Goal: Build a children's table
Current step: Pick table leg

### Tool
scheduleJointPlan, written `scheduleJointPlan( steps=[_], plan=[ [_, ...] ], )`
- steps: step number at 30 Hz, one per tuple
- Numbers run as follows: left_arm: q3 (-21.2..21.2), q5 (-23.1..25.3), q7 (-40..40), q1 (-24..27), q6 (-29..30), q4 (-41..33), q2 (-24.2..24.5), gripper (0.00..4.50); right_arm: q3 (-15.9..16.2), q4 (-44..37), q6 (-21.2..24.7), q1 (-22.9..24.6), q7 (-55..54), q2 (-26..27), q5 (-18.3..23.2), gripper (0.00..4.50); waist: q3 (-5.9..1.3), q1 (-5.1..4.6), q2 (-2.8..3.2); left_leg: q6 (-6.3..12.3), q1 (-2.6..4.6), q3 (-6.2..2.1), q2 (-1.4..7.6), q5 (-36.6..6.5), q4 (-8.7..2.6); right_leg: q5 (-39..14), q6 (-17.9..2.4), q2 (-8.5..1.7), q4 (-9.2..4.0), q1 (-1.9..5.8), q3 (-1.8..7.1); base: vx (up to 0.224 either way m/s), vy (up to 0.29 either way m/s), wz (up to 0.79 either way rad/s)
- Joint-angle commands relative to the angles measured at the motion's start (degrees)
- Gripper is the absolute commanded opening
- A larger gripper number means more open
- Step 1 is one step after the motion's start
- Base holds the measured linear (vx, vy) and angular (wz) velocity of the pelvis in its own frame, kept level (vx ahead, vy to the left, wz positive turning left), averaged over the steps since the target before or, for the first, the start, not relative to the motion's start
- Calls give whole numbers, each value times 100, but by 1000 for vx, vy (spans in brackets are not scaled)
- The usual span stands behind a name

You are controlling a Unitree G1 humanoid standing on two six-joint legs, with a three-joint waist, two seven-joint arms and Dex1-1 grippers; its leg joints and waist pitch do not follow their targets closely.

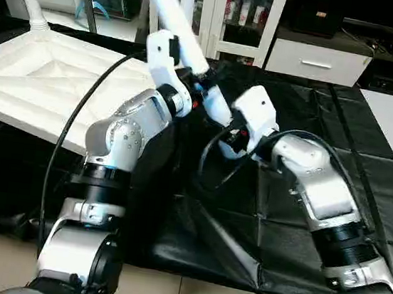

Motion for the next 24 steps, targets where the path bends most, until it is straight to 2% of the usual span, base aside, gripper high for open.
scheduleJointPlan(
  steps=[1, 2, 12, 13, 14, 16, 19, 24],
  plan=[
    [307, 159, 371, -105, -240, 194, 40, 317, -64, 3, -215, -99, -309, 28, -203, 184, -392, -11, -12, 201, 53, -62, 217, -627, -388, -689, -1268, -420, -367, 357, 280, 0, 0, 0],
    [345, 179, 439, -128, -288, 239, 28, 317, -90, 50, -251, -112, -480, 63, -290, 184, -393, -11, -29, 196, 60, -62, 220, -653, -391, -746, -1249, -426, -365, 356, 282, 0, 0, 0],
    [363, 193, 600, -111, -433, 340, 5, 317, -206, 212, -517, -213, -997, 255, -563, 184, -390, -25, -14, 216, 64, -58, 222, -652, -393, -624, -1271, -420, -353, 347, 287, 0, 0, 0],
    [367, 194, 600, -116, -450, 353, -2, 291, -213, 223, -540, -218, -1021, 272, -589, 184, -385, -25, -14, 210, 64, -58, 222, -703, -396, -688, -1254, -423, -363, 350, 288, 0, 0, 0],
    [384, 183, 601, -118, -464, 362, -9, 284, -212, 231, -540, -224, -1012, 286, -594, 184, -385, -21, 14, 194, 68, -63, 226, -727, -400, -709, -1247, -426, -361, 348, 288, 0, 0, 0],
    [404, 138, 571, -122, -481, 370, -9, 280, -219, 251, -571, -235, -1024, 301, -600, 184, -389, -23, 11, 184, 66, -64, 228, -720, -398, -638, -1258, -425, -358, 350, 290, 0, 0, 0],
    [400, 107, 551, -120, -480, 361, 10, 241, -244, 265, -592, -234, -1033, 320, -606, 184, -392, -27, 22, 188, 64, -65, 226, -692, -397, -523, -1287, -421, -345, 354, 289, 0, 0, 0],
    [382, 73, 532, -120, -506, 348, 18, 225, -280, 290, -640, -222, -1047, 335, -635, 184, -388, -28, 21, 196, 67, -62, 228, -719, -399, -488, -1332, -422, -345, 355, 290, 0, 0, 0]
  ],
)
